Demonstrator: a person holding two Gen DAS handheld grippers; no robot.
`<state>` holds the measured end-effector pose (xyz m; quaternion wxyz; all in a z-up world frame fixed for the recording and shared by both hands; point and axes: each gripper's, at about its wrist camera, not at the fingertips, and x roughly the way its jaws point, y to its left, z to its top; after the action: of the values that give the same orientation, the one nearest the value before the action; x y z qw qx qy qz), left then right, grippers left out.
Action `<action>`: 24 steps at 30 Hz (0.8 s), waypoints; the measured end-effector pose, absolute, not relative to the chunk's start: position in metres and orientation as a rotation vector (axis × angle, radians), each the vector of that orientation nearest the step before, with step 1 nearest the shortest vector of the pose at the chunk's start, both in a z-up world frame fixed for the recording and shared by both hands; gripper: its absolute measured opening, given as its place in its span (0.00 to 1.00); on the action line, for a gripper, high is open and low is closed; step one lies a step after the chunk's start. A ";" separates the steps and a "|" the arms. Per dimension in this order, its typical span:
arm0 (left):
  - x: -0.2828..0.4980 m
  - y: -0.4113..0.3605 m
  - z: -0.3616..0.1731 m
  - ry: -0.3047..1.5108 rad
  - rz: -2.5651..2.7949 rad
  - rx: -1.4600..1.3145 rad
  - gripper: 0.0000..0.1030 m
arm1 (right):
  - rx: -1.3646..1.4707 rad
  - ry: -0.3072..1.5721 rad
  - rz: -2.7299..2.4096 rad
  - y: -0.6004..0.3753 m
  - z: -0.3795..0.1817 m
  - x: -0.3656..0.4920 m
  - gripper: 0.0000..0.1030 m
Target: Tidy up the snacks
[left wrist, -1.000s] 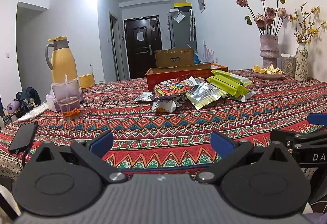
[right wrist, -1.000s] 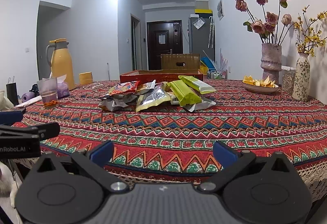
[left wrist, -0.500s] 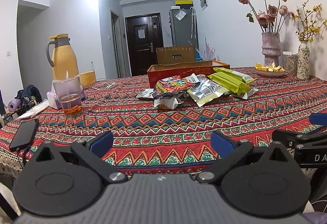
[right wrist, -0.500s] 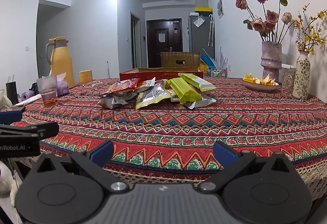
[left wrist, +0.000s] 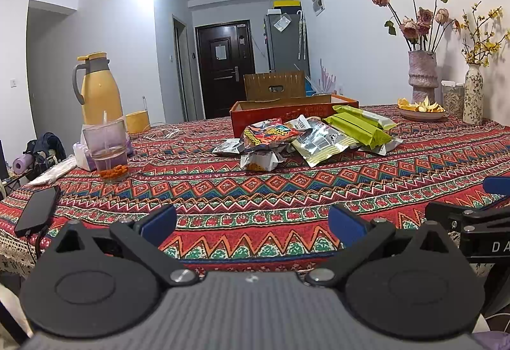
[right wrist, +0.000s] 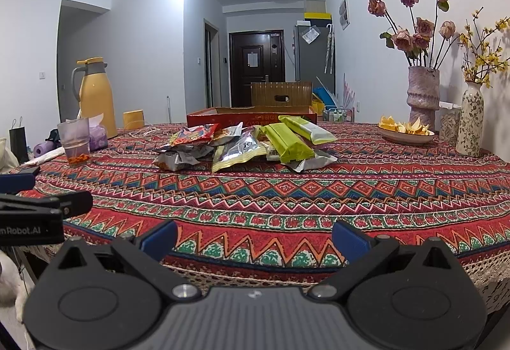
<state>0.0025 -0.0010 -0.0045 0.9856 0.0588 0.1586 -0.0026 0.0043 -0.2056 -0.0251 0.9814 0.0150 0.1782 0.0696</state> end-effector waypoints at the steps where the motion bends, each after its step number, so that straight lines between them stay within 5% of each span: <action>1: 0.003 -0.001 -0.005 0.318 -0.004 0.117 1.00 | 0.029 0.355 0.139 -0.205 -0.025 0.004 1.00; 15: 0.008 0.001 0.000 0.305 0.002 0.119 1.00 | 0.020 0.349 0.146 -0.205 -0.022 0.009 1.00; 24: 0.081 0.017 0.041 0.272 0.051 0.061 1.00 | -0.003 0.228 0.091 -0.225 0.019 0.077 1.00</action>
<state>0.0810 0.0169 0.0415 0.9900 0.0304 0.1356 0.0254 0.0771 -0.2249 0.0186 0.9925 -0.0015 0.1136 0.0456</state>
